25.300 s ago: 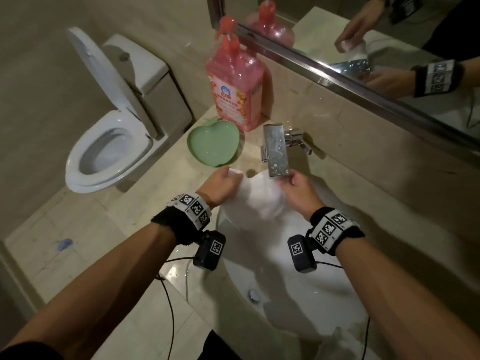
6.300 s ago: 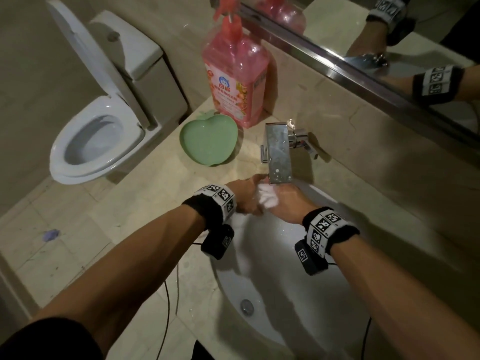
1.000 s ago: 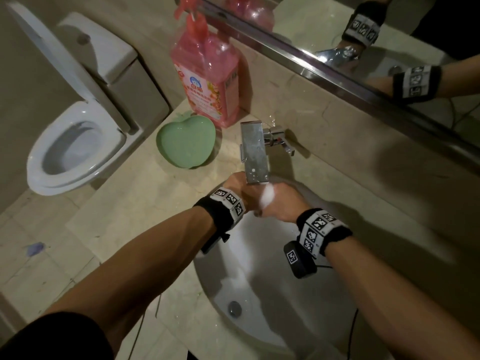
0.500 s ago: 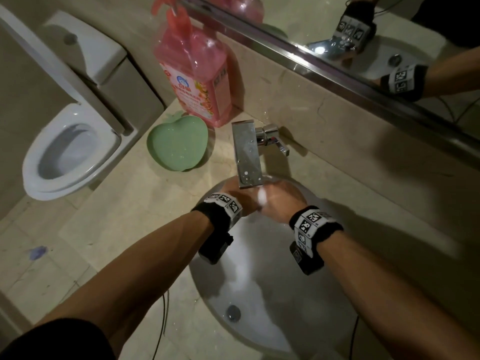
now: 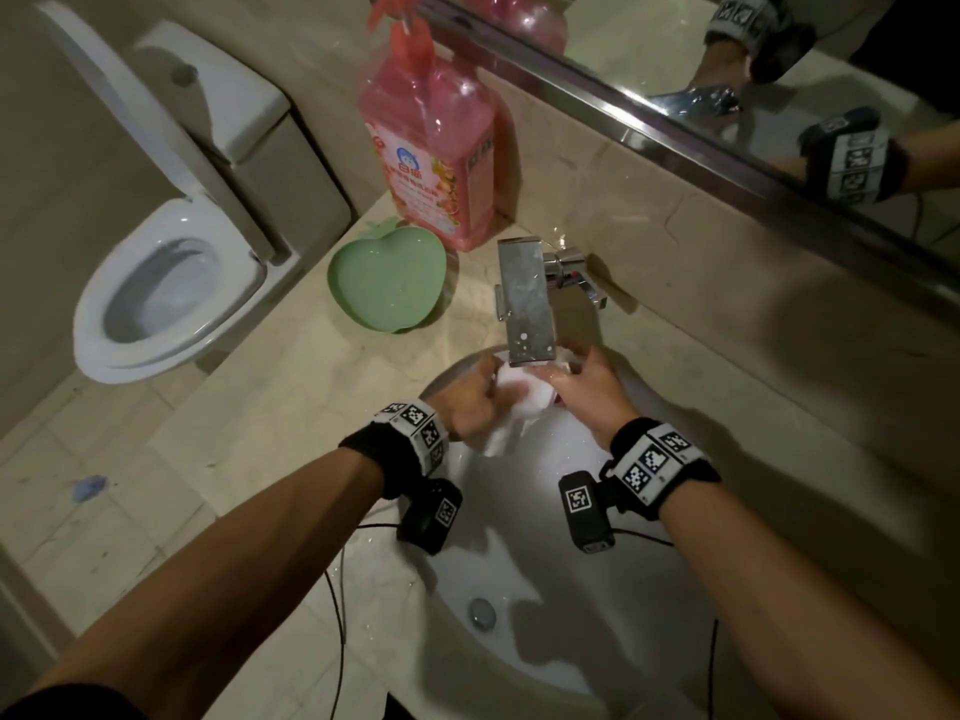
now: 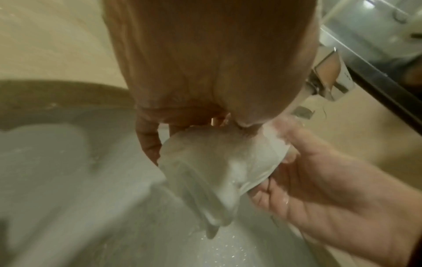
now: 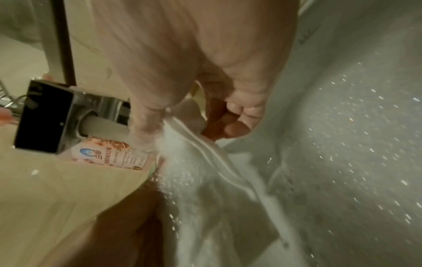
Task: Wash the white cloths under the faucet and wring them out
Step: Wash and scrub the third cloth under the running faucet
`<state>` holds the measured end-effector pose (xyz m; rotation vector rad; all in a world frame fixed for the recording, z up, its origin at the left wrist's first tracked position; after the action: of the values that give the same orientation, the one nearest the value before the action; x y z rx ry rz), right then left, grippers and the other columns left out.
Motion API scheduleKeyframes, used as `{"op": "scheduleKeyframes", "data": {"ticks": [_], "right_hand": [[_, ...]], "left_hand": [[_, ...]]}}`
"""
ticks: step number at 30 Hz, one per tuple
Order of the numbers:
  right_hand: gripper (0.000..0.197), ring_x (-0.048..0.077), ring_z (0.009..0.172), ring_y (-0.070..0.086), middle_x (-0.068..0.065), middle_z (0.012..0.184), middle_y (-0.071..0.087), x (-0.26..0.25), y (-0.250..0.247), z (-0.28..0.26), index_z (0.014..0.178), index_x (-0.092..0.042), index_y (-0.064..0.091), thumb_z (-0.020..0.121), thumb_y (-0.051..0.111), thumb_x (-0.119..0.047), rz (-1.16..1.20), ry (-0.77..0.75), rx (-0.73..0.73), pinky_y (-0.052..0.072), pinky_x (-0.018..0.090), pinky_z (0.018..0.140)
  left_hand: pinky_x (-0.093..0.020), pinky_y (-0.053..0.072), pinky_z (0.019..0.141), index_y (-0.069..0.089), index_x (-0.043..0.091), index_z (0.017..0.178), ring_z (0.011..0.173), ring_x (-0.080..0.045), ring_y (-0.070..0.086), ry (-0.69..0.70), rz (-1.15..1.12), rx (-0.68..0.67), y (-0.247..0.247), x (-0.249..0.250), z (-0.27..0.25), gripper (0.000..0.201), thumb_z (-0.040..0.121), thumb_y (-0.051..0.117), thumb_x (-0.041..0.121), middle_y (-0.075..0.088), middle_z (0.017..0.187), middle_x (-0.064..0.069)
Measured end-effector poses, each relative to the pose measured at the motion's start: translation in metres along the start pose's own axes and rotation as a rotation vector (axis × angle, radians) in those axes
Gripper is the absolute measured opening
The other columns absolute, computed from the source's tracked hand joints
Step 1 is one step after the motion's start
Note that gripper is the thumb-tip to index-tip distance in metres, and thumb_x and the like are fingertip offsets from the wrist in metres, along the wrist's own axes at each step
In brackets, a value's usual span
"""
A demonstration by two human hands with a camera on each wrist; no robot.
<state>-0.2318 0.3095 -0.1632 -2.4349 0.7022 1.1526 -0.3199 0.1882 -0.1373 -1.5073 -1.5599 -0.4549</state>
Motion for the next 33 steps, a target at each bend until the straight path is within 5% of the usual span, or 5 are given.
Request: {"op": "scheduleKeyframes", "data": {"ticks": [8,19,24,29,33], "right_hand": [[0.032,0.011,0.090,0.074,-0.002,0.098,0.079,0.003,0.035,-0.032,0.106,-0.019,0.074,0.094,0.068,-0.047,-0.010,-0.052,-0.141,0.054,0.028,0.078],[0.064,0.036,0.086,0.068,0.038,0.107,0.065,-0.002,0.013,-0.043,0.106,0.013,0.062,0.097,0.060,-0.050,-0.104,-0.086,-0.070,0.054,0.056,0.085],[0.057,0.044,0.097,0.070,0.027,0.100,0.073,0.002,-0.003,-0.046,0.102,0.009,0.066,0.100,0.056,-0.048,-0.089,-0.084,-0.040,0.055,0.058,0.092],[0.076,0.047,0.081,0.063,0.039,0.102,0.064,0.002,-0.020,-0.044,0.101,0.019,0.056,0.093,0.055,-0.056,-0.094,-0.112,-0.012,0.048,0.048,0.073],[0.049,0.030,0.098,0.071,0.017,0.103,0.074,0.005,-0.025,-0.039,0.103,-0.003,0.071,0.101,0.052,-0.048,-0.047,-0.049,0.026,0.058,0.049,0.090]], "left_hand": [[-0.048,0.047,0.102,0.061,0.014,0.124,0.112,-0.029,0.063,-0.066,-0.138,0.243,-0.018,-0.022,-0.013,0.040,0.105,0.032,0.035,0.066,0.122,-0.013],[-0.047,0.050,0.101,0.063,0.016,0.128,0.113,-0.024,0.063,-0.212,-0.339,0.303,-0.006,-0.029,-0.020,0.041,0.104,0.036,0.034,0.066,0.125,-0.008],[-0.040,0.057,0.084,0.068,0.026,0.097,0.093,-0.018,0.068,-0.183,-0.401,0.350,-0.001,-0.018,-0.010,0.025,0.101,0.045,0.018,0.070,0.109,-0.006],[-0.051,0.060,0.079,0.057,0.009,0.119,0.096,-0.036,0.069,-0.320,-0.408,0.382,0.009,-0.020,-0.003,0.027,0.104,0.039,0.022,0.068,0.108,-0.017],[-0.032,0.058,0.061,0.070,0.013,0.102,0.082,-0.028,0.070,-0.251,-0.603,0.300,0.019,-0.010,0.004,0.026,0.095,0.056,0.034,0.075,0.086,-0.003]]}}
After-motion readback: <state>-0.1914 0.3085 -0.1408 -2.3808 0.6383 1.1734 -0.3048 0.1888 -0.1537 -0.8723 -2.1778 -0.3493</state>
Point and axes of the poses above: each hand's wrist, its own z-axis towards the middle knuckle, its own y-axis out of the palm, x = y × z, the point moved 9 cm from there along z, towards the middle knuckle
